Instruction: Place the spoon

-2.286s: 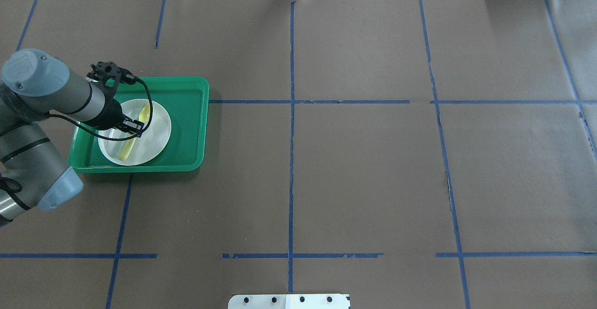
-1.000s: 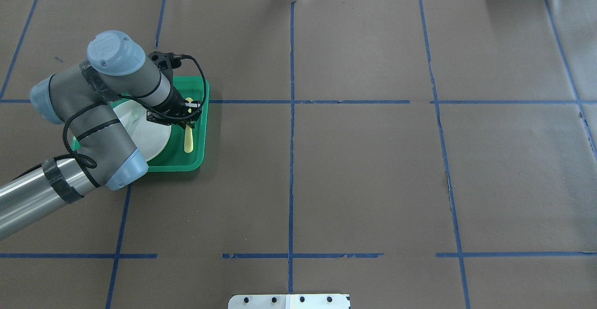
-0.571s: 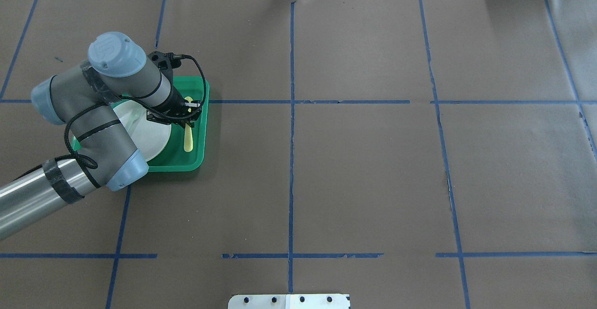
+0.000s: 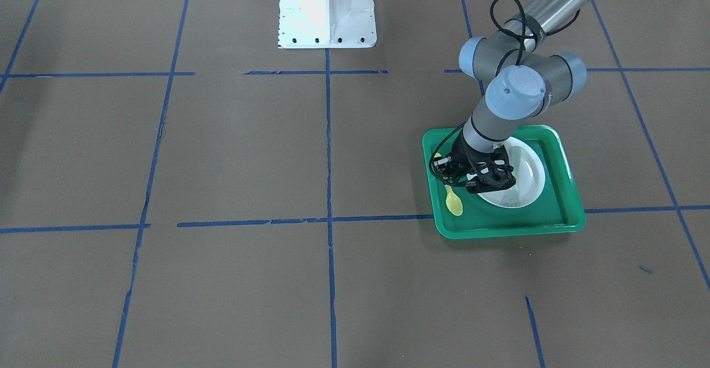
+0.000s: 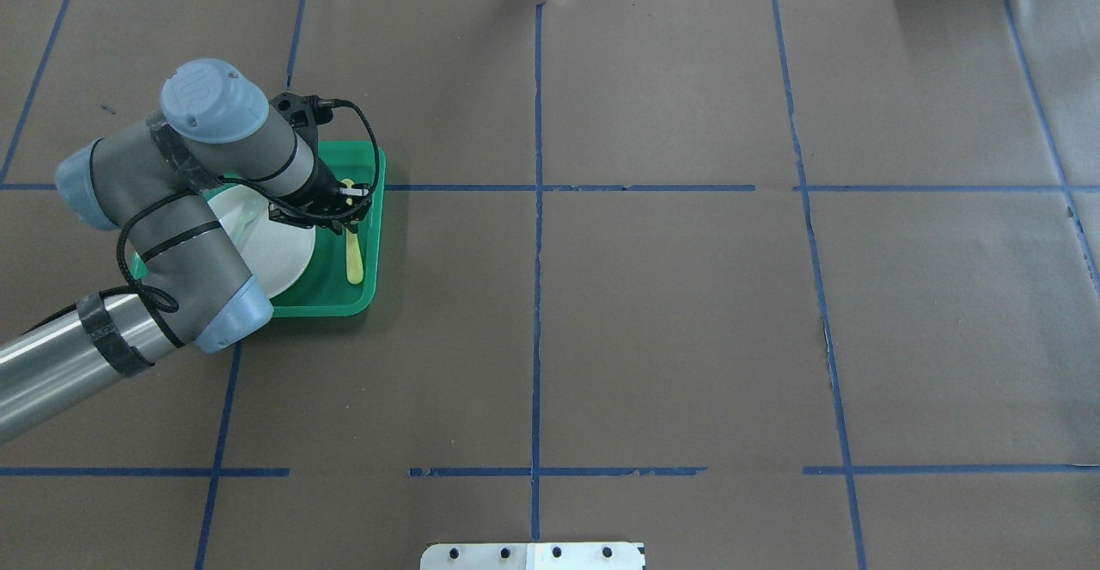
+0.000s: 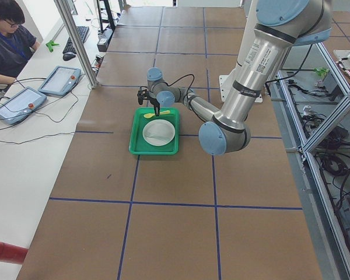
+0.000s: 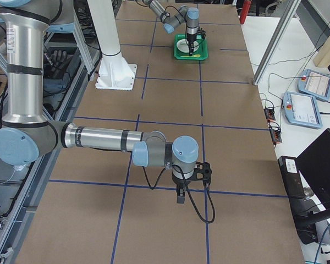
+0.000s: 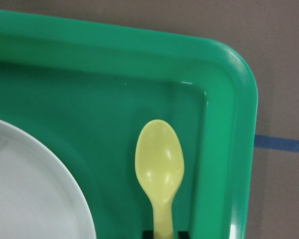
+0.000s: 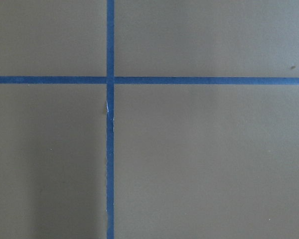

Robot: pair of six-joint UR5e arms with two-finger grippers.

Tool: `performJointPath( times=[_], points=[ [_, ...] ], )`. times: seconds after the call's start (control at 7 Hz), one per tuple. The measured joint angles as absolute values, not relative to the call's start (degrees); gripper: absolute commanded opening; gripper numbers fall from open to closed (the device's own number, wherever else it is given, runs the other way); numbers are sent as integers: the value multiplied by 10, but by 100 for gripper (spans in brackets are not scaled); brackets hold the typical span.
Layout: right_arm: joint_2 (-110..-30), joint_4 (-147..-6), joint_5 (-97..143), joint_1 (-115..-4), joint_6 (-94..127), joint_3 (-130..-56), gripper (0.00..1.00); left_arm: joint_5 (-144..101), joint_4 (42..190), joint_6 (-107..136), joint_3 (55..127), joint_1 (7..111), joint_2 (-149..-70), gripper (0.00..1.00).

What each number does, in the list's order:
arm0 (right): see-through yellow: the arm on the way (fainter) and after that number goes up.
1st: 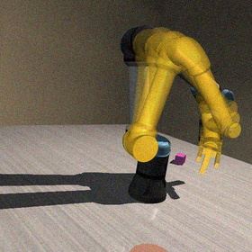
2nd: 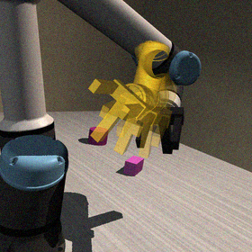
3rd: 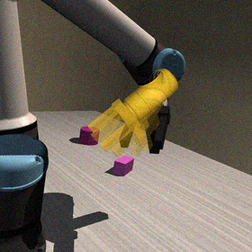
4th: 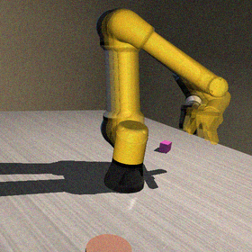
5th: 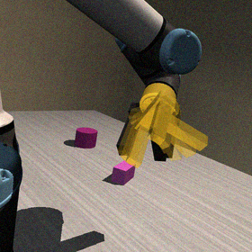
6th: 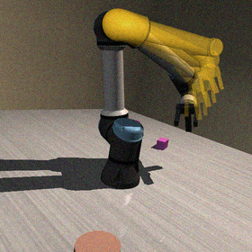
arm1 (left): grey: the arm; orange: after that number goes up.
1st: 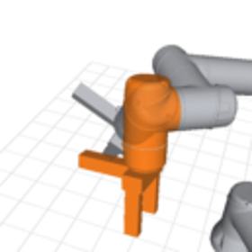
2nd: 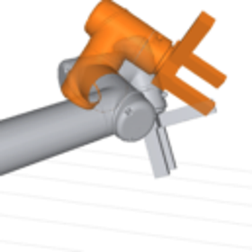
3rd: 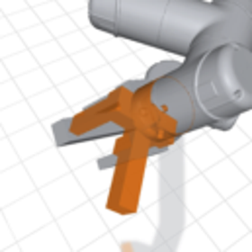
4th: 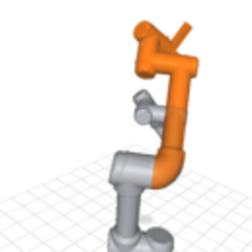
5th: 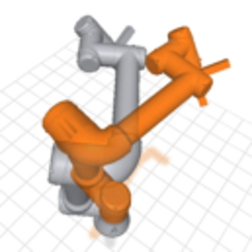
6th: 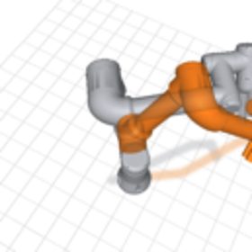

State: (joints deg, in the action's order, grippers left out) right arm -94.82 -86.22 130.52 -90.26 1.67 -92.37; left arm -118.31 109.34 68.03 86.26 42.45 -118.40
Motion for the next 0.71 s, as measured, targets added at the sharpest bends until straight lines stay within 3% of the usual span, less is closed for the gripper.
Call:
performJointPath(
  times=[0.14,0.29,0.43,0.57,0.71],
  points=[
    [-948,-862,1305,-903,17,-924,100,-1183,1093,680,864,425,-1184,29],
    [-948,-862,1305,-903,17,-924,100,-1183,1093,679,871,425,-1183,37],
    [-948,-863,1305,-903,17,-924,100,-1182,1092,678,889,429,-1180,87],
    [-948,-863,1305,-903,17,-924,100,-1182,1089,676,911,436,-1174,100],
    [-948,-863,1305,-903,17,-924,100,-1182,1086,677,938,445,-1165,100]
  ],
)
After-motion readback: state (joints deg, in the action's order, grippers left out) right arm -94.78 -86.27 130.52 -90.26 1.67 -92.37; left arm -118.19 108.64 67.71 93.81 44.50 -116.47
